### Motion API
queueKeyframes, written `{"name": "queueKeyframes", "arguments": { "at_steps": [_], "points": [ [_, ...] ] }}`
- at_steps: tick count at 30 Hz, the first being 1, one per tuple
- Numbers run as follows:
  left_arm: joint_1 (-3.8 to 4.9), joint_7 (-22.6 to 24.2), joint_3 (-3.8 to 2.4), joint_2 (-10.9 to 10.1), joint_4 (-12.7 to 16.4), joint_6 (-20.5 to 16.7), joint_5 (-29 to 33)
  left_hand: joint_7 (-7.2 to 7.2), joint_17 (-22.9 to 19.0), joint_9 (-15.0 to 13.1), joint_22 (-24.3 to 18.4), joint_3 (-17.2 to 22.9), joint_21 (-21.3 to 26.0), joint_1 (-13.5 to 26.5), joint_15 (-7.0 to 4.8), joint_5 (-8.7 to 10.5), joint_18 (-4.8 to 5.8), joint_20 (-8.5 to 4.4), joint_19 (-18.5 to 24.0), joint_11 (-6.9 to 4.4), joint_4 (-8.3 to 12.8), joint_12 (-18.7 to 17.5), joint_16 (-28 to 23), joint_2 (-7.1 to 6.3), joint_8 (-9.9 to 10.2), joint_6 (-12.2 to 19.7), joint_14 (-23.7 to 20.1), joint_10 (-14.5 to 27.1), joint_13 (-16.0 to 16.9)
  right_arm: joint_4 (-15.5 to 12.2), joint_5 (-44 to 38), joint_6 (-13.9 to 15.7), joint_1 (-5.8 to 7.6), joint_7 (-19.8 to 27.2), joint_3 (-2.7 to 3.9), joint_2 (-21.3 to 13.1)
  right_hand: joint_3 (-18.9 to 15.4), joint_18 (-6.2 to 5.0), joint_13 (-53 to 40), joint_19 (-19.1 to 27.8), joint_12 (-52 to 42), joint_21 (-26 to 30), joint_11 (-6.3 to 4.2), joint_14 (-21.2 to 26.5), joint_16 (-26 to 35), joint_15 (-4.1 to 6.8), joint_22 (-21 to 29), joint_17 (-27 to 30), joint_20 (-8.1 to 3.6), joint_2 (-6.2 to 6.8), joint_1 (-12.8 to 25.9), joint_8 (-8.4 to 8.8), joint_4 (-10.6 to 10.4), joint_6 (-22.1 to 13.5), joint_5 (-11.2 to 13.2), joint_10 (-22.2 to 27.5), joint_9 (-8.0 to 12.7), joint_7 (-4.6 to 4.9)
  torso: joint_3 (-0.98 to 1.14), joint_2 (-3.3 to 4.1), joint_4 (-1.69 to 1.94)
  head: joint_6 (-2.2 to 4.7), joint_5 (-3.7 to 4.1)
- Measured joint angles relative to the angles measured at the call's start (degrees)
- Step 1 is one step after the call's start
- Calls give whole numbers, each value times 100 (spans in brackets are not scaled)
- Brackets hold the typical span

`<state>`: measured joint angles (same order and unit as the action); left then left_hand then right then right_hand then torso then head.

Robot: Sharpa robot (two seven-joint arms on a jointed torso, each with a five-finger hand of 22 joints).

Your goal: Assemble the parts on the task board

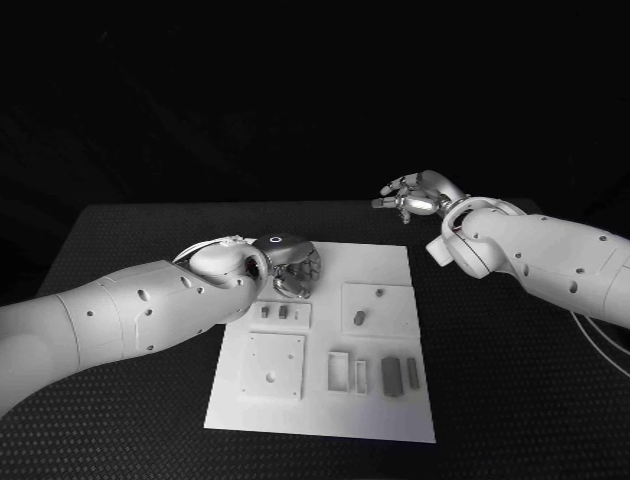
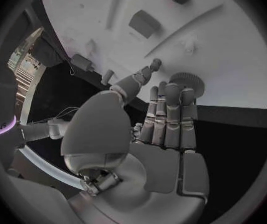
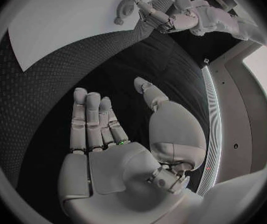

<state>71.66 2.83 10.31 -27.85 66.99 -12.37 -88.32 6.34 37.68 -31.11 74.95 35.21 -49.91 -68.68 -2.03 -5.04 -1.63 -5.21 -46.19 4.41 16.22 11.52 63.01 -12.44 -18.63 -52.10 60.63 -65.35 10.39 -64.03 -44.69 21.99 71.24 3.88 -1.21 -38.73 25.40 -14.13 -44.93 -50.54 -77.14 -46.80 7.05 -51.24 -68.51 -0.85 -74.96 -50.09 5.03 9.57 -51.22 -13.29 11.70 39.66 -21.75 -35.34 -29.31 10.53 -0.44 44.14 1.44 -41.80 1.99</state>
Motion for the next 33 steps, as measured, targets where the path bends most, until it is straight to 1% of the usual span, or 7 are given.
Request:
{"name": "queueKeyframes", "arguments": {
  "at_steps": [5,9,10,16,19,23,33],
  "points": [
    [-20,0,7,39,-73,83,-84,20,22,0,0,0,0,-6,18,0,-16,-30,-30,0,0,-34,57,39,0,-20,21,0,6,-12,0,0,0,0,0,-13,0,3,6,0,0,0,0,0,0,0,0,5,0,0,0,0,0,0,0,0,4,0,-3,14,-10,-10,10],
    [-42,3,22,96,-127,114,-134,21,92,5,-1,-17,-69,-6,11,-25,-96,-41,-83,10,-17,-85,208,82,0,-62,73,-52,18,-24,0,0,0,-1,0,-13,0,12,6,0,0,0,0,0,0,0,0,5,0,0,0,0,0,0,0,0,4,0,-4,20,-13,-21,17],
    [-45,3,25,102,-138,117,-144,21,109,6,-1,-17,-91,-7,14,-34,-96,-51,-93,9,-17,-105,249,83,0,-62,85,-53,18,-26,0,0,0,-1,0,-12,0,31,6,0,0,0,0,0,0,0,0,5,0,0,0,0,0,0,0,0,3,0,-3,21,-12,-23,18],
    [-50,3,28,110,-194,134,-191,20,173,12,-1,-17,-160,0,-1,-50,-94,-69,-175,-3,-17,-138,420,138,0,-103,102,-123,39,-39,0,0,0,-1,0,-8,0,-19,5,0,0,0,0,0,0,0,0,5,0,0,0,0,0,0,0,0,3,0,-3,21,-10,-45,22],
    [-52,3,29,109,-197,144,-201,22,212,12,-2,-17,-253,-10,-37,-50,-104,-78,-230,-30,-17,-138,536,216,0,-189,140,-266,74,-39,0,0,0,-1,0,-8,0,-43,11,0,-22,0,0,0,0,0,1,5,0,0,0,0,0,0,0,0,3,0,-3,20,-10,-54,21],
    [-54,3,30,108,-197,176,-212,13,264,7,-2,-17,-366,-29,-92,-50,-191,-85,-250,-95,-17,-138,731,288,-16,-374,195,-518,150,-38,0,0,0,-1,0,-8,-6,-44,11,0,-22,0,0,0,0,0,1,11,0,0,0,0,6,0,0,0,3,0,-3,13,-8,-70,32],
    [-67,8,30,110,-197,251,-223,-30,273,-5,-3,17,-466,-14,-153,-49,-229,-95,-301,-185,-15,-114,892,348,-51,-564,256,-757,273,-37,-1,0,0,-1,0,-6,-16,-42,17,0,-22,0,0,0,0,0,1,11,0,0,0,0,16,0,0,0,9,0,-4,8,-7,-80,38]
  ]
}}
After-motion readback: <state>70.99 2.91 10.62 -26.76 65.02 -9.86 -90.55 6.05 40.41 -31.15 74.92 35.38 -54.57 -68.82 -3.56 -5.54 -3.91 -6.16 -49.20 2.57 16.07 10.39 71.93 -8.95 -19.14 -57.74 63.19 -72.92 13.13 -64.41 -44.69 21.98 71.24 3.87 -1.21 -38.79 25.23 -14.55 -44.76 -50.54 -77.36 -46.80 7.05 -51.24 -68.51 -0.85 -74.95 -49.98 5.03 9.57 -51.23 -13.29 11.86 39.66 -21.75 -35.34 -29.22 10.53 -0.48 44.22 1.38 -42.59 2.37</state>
